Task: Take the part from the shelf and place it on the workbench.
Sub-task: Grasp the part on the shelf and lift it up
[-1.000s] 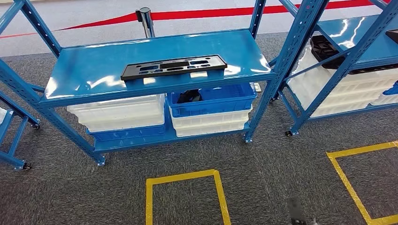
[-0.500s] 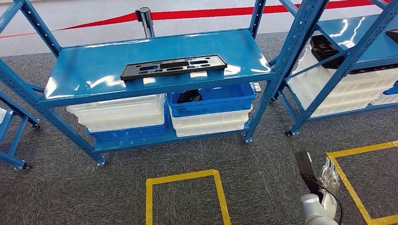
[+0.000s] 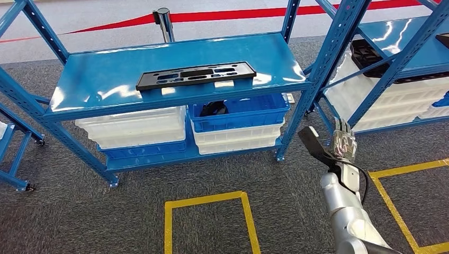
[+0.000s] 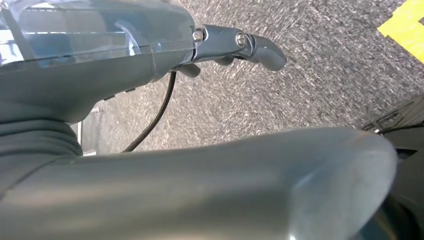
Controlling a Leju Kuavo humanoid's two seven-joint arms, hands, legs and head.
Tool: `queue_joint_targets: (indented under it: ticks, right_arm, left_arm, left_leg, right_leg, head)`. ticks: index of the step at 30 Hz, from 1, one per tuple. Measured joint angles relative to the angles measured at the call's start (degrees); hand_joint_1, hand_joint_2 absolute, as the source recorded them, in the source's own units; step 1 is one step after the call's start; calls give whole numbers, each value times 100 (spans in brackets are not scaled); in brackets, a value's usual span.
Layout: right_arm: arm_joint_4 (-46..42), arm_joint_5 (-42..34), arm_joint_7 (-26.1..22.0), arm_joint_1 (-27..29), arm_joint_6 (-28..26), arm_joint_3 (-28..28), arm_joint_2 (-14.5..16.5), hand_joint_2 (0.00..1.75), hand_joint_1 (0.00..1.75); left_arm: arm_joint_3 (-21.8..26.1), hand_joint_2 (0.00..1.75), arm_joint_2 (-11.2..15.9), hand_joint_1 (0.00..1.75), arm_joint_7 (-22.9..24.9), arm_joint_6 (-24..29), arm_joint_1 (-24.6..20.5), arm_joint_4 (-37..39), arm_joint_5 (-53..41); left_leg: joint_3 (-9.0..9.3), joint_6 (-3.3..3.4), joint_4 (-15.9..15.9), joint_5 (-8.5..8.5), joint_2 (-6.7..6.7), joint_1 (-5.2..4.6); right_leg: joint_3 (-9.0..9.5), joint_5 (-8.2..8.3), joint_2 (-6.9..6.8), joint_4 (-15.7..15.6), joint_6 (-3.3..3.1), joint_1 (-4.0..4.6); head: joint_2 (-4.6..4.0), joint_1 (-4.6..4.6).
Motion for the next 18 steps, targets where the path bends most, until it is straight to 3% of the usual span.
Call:
queue_joint_targets:
  ticks: [12,18]
  right_arm:
    - [-632,-282,-12,-670,1050,1797,182,0,0]
    - [-1048,-590,62,-1162,1596,2339,-23,0,0]
  left_arm:
    - [-4,0,-58,0,-22,-137,-42,-2,-245]
    - [-1,0,-73,0,-59,-150,-47,-2,-293]
  left_leg:
    - [0,0,1,1,-1,0]
    - [-6,0,11,1,-6,-1]
  right_leg:
    - [-1,0,0,1,0,0]
    - [-3,0,-3,1,0,-1]
  head:
    - [0,1]
    - [0,0]
